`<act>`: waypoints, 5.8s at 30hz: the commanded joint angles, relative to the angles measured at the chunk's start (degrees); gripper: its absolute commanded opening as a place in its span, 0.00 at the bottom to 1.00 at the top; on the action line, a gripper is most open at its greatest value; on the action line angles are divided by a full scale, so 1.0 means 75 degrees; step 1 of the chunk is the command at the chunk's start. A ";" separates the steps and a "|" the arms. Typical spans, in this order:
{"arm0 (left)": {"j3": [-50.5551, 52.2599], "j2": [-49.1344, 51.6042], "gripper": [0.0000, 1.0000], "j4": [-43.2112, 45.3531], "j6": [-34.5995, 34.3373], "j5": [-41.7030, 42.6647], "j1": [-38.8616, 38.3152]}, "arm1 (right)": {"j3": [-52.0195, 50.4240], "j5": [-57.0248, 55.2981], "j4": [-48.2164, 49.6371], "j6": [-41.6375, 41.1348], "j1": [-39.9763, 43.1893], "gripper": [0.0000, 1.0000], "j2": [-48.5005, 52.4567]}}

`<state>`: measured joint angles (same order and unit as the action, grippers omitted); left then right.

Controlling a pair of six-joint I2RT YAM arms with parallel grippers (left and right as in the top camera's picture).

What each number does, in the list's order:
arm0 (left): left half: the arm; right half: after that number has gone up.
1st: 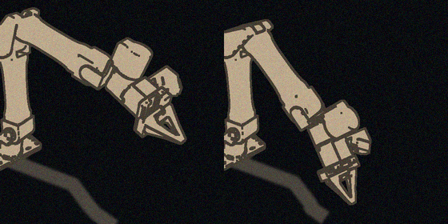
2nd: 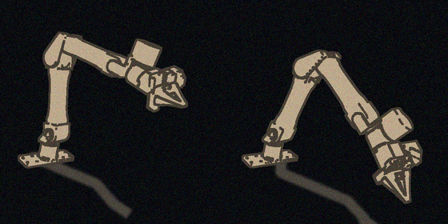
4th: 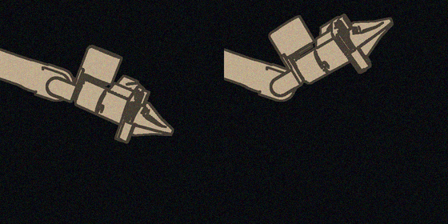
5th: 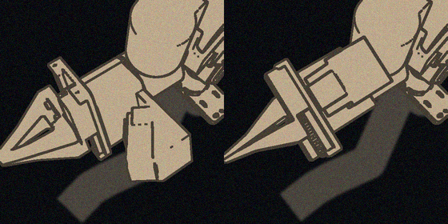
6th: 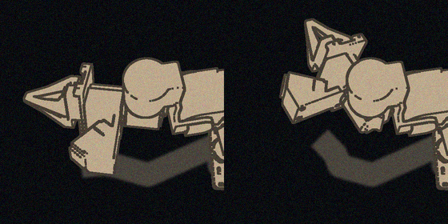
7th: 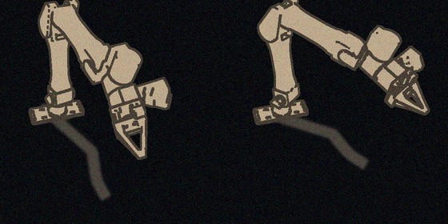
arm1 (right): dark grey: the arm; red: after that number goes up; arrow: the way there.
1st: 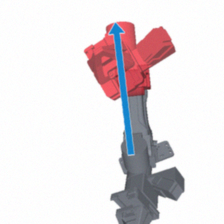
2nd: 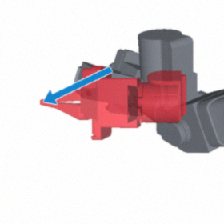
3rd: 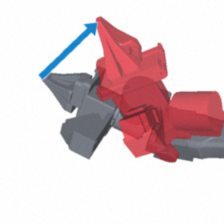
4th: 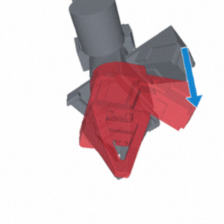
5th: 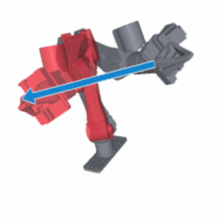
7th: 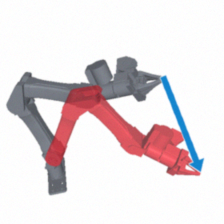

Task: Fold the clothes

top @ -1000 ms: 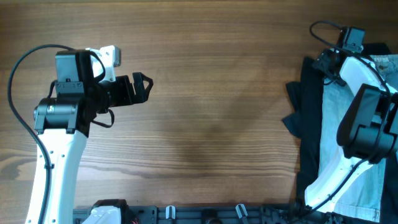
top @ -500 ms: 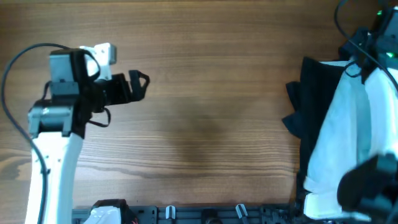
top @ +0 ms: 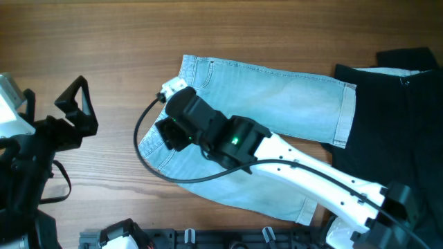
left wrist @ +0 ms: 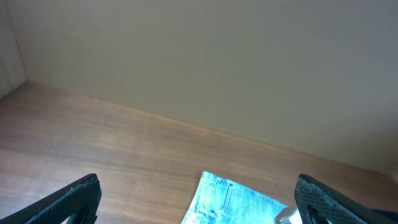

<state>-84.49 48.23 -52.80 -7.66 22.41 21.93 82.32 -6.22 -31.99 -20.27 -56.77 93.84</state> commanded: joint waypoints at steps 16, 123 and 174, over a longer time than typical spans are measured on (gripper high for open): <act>-0.0029 0.8702 0.58 0.1749 0.1649 -0.0571 -0.4115 | 0.0679 0.0784 -0.3555 -0.1839 0.5176 0.80 -0.2818; 0.3789 0.3672 0.55 -0.1518 -0.0839 -0.1993 0.0149 | -0.3978 0.4237 -0.2212 -0.1209 0.7201 0.09 -0.0286; 0.3354 0.0991 0.04 -0.3497 -0.2617 -0.2069 0.0493 | 0.0452 0.3791 -0.2818 -0.1571 0.7198 0.04 -0.1888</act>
<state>-58.13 56.01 -79.37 -26.70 10.83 24.93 83.96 23.16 -58.52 -27.03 -3.31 77.21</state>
